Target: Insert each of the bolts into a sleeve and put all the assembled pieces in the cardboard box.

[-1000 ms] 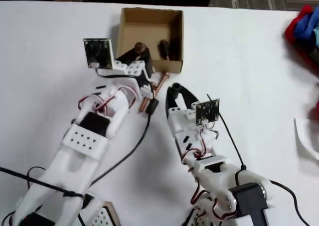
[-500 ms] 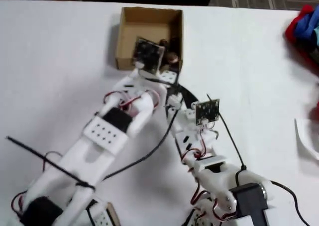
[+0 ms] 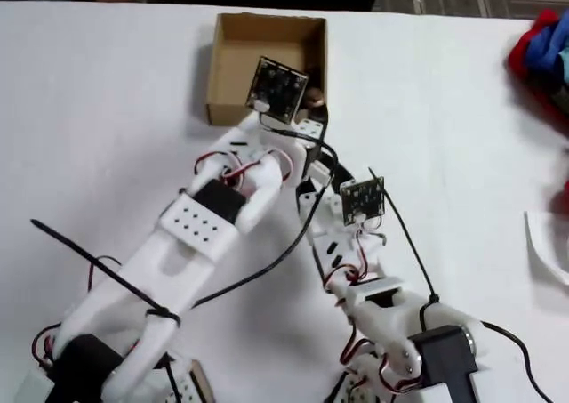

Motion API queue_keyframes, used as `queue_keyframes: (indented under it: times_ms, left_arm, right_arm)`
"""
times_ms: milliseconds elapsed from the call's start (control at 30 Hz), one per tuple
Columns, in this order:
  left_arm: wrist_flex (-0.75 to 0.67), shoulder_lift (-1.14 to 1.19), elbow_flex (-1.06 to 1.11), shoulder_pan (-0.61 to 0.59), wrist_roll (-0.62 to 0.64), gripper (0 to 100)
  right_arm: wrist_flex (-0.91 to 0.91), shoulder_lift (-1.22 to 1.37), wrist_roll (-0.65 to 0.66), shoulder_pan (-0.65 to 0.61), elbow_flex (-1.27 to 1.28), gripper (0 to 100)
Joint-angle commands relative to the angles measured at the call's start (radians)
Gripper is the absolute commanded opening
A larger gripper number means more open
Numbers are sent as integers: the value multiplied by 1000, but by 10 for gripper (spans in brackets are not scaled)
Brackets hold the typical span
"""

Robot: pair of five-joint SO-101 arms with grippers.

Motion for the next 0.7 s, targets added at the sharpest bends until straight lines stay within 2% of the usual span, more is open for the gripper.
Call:
queue_keyframes:
  times_ms: [0,367,667]
  left_arm:
    - [5,-5,-54,12,3,26]
    - [32,-5,-53,74,-3,26]
    - [69,-12,-62,29,-5,26]
  right_arm:
    - [2,-33,12,2,-44,19]
    - [2,-33,12,4,-44,19]
    - [2,-33,12,8,-44,19]
